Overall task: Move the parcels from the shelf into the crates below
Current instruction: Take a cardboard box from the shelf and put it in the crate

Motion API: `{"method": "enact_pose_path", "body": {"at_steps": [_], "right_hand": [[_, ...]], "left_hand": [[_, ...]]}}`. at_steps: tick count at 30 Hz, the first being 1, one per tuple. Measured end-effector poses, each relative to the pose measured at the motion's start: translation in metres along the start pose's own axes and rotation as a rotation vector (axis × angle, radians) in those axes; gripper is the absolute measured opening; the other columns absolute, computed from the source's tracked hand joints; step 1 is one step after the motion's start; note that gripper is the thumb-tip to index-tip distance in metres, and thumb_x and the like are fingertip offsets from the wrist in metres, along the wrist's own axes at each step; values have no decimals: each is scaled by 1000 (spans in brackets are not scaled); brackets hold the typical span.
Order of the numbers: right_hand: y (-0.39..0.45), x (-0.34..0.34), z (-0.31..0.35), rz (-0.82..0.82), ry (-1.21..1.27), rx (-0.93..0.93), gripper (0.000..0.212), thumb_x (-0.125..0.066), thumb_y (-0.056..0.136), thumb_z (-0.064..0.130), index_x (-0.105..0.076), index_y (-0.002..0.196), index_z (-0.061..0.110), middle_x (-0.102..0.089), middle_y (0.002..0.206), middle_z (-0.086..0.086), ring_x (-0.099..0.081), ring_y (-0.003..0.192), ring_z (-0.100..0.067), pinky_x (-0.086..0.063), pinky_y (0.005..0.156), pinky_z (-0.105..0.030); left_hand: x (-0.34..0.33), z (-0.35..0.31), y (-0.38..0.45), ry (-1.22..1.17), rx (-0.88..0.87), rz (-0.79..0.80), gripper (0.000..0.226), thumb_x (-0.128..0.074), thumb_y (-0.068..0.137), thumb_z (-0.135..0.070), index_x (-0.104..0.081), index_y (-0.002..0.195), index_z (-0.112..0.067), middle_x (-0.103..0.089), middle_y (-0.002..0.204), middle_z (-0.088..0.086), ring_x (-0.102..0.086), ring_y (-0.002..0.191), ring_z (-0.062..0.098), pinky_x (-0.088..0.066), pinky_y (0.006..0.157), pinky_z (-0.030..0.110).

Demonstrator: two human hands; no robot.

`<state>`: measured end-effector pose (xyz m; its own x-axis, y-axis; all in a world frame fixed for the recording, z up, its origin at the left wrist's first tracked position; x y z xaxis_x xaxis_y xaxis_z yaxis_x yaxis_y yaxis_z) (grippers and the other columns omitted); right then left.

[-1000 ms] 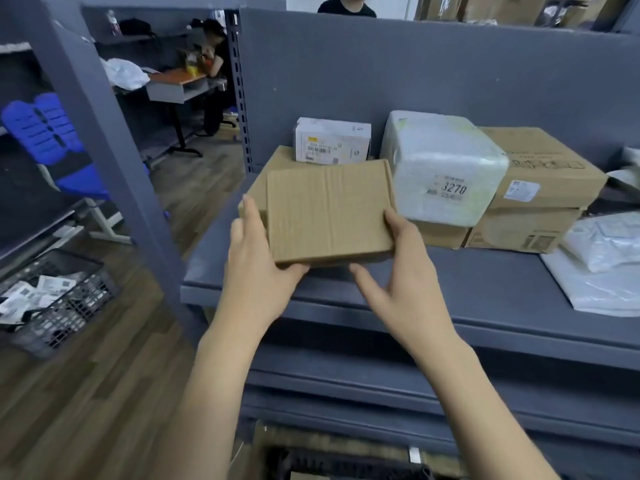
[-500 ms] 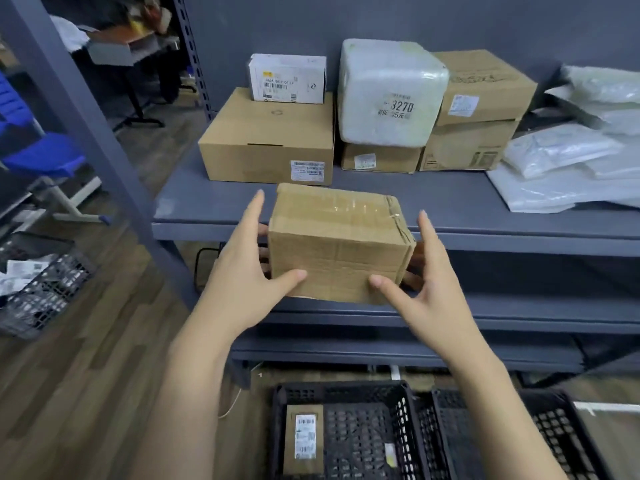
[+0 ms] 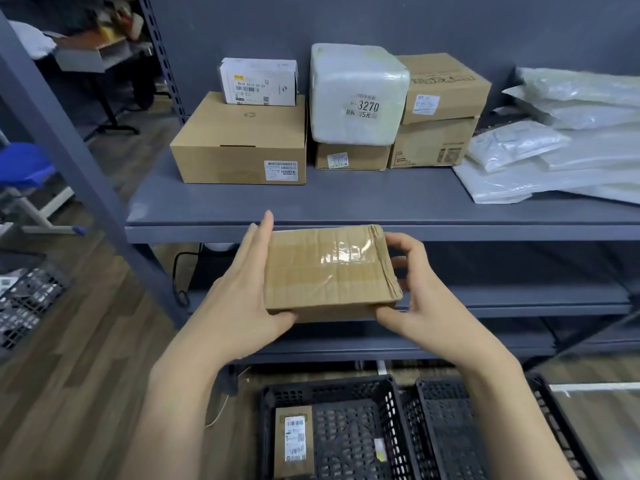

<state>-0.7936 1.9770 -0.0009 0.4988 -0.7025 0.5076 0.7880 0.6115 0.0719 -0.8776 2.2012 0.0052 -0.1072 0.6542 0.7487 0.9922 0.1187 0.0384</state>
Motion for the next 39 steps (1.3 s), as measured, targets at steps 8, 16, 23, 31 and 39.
{"method": "enact_pose_path", "body": {"at_steps": [8, 16, 23, 31, 39], "right_hand": [[-9, 12, 1, 75, -151, 0, 111, -83, 68, 24, -4, 144, 40, -18, 131, 30, -31, 126, 6, -32, 103, -16], [-12, 14, 6, -332, -388, 455, 81, -79, 65, 4, -30, 129, 17, -23, 142, 1, -29, 137, -11, -29, 109, -23], [-19, 7, 5, -445, -400, 561, 79, -78, 65, -7, -32, 125, 17, -23, 146, -5, -26, 140, -15, -33, 109, -31], [-21, 5, 3, -482, -377, 589, 77, -78, 65, -9, -32, 123, 15, -22, 147, -14, -26, 141, -14, -35, 105, -20], [-23, 1, 3, -481, -370, 597, 79, -77, 65, -12, -32, 124, 15, -24, 147, -20, -27, 141, -16, -34, 105, -18]], "left_hand": [[-6, -20, -3, 243, -195, -219, 99, -77, 68, -20, -14, 143, -32, -20, 146, -13, -44, 114, 13, -31, 77, 25], [1, -24, -7, -116, -244, -198, 106, -87, 57, -34, -9, 123, -64, -8, 150, -22, -34, 129, 2, -39, 102, 31], [5, -23, -9, -139, -199, -228, 110, -83, 63, -34, 0, 125, -71, -28, 140, -35, -23, 122, -26, -18, 94, -7], [14, -27, -20, -187, -142, -177, 123, -71, 46, -63, 13, 136, -61, -17, 136, -47, -26, 132, -13, -28, 111, 31], [16, -25, -26, -185, -176, -170, 127, -76, 48, -68, 16, 135, -62, -15, 140, -46, -20, 133, -17, -23, 111, 27]]}}
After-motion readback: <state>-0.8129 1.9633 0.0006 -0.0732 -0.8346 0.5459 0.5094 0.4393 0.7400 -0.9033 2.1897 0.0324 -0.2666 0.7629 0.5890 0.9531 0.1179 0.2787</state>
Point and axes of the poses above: each hand's wrist, its own y-axis towards the middle knuckle, its own x-axis out of the back of the hand, z = x × y, the point moved 1 cm from there along y, towards the middle knuckle
